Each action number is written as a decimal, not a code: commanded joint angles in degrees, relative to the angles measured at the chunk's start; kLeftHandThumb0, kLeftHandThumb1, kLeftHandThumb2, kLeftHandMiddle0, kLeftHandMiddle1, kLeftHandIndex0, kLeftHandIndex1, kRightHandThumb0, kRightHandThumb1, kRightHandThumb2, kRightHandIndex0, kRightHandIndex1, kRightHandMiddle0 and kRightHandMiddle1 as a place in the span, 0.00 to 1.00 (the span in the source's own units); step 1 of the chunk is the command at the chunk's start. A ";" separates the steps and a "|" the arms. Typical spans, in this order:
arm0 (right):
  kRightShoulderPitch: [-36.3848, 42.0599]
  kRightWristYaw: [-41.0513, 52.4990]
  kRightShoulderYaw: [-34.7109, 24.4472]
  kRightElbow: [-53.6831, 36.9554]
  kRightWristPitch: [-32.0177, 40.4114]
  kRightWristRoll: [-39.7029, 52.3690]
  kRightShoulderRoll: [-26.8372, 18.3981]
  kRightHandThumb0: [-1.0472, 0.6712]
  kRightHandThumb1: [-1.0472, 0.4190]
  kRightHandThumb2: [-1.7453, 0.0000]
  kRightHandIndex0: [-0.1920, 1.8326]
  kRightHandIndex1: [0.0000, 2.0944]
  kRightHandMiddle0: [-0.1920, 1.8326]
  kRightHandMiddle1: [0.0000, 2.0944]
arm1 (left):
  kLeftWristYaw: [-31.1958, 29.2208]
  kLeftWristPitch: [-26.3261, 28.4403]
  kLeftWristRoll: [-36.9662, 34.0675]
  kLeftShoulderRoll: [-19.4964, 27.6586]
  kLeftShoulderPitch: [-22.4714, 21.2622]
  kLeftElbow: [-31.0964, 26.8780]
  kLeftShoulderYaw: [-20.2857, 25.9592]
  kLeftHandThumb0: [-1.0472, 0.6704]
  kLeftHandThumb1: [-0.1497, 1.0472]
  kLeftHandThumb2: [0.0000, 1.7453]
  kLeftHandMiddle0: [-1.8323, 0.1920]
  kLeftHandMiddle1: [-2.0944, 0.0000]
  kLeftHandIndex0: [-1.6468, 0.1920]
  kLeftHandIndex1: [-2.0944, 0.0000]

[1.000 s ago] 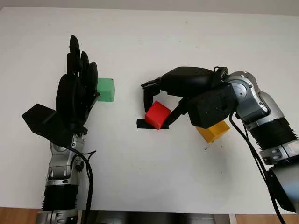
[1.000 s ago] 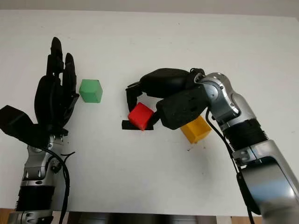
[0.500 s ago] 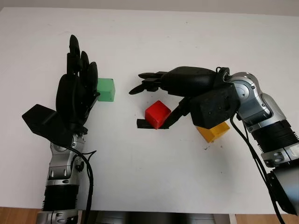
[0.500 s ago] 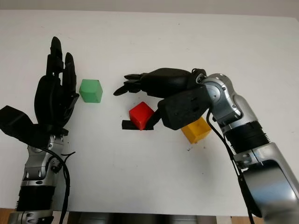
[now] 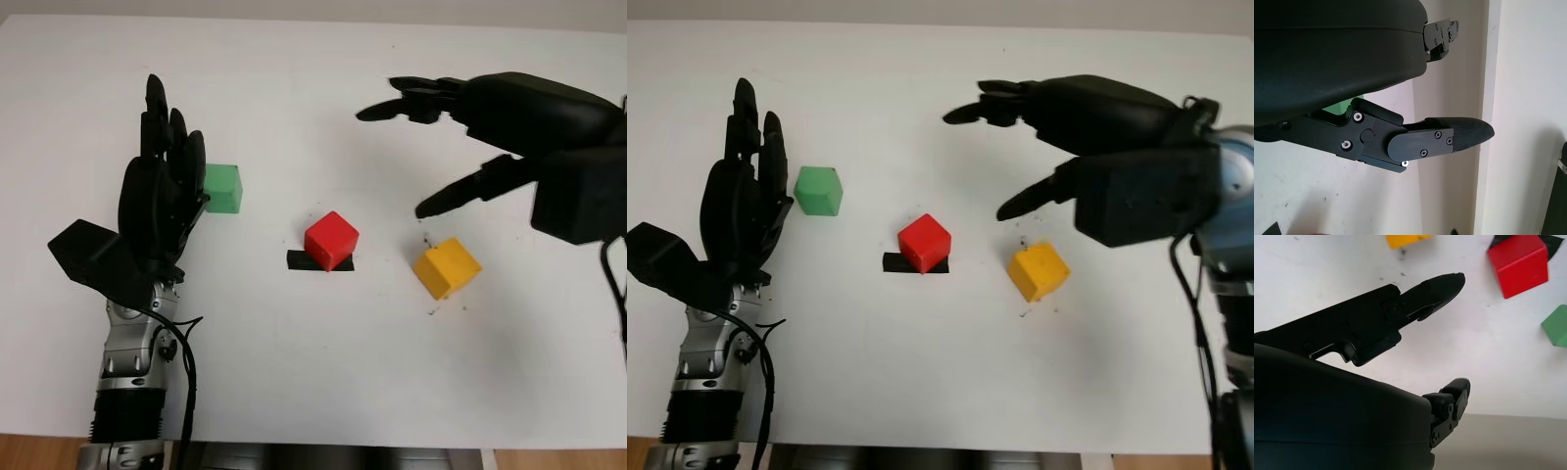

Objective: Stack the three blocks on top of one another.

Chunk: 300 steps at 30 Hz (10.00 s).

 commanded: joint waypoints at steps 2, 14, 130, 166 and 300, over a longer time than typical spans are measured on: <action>4.43 1.02 -2.99 -6.72 1.89 -0.87 -4.25 0.25 0.09 0.97 0.17 0.04 0.26 0.18 | -0.19 -1.19 -0.16 -0.03 -0.65 0.51 0.31 0.20 1.00 0.29 1.00 0.98 1.00 1.00; 20.00 -1.88 -8.17 -15.71 -3.95 -6.22 -8.00 0.21 0.07 0.97 0.14 0.01 0.26 0.05 | -0.41 -0.77 0.10 0.45 -0.55 -0.41 0.06 0.20 1.00 0.30 1.00 1.00 1.00 1.00; -4.32 -11.02 6.39 9.27 -9.11 -6.40 2.53 0.41 0.14 0.97 0.32 0.04 0.41 0.54 | -1.20 -3.25 0.41 1.26 -0.98 2.07 0.77 0.21 1.00 0.29 1.00 1.00 1.00 1.00; -19.65 6.73 17.77 16.12 10.42 -1.28 16.61 0.34 0.09 0.97 0.28 0.02 0.30 0.71 | -0.19 -2.99 0.50 0.79 -1.18 2.16 0.21 0.20 1.00 0.29 1.00 1.00 1.00 1.00; -16.67 13.13 18.72 15.67 15.43 0.73 16.12 0.12 0.15 0.97 0.01 0.00 0.02 0.08 | 0.01 -0.46 0.61 0.31 0.59 -0.78 -0.07 0.19 1.00 0.29 1.00 1.00 1.00 1.00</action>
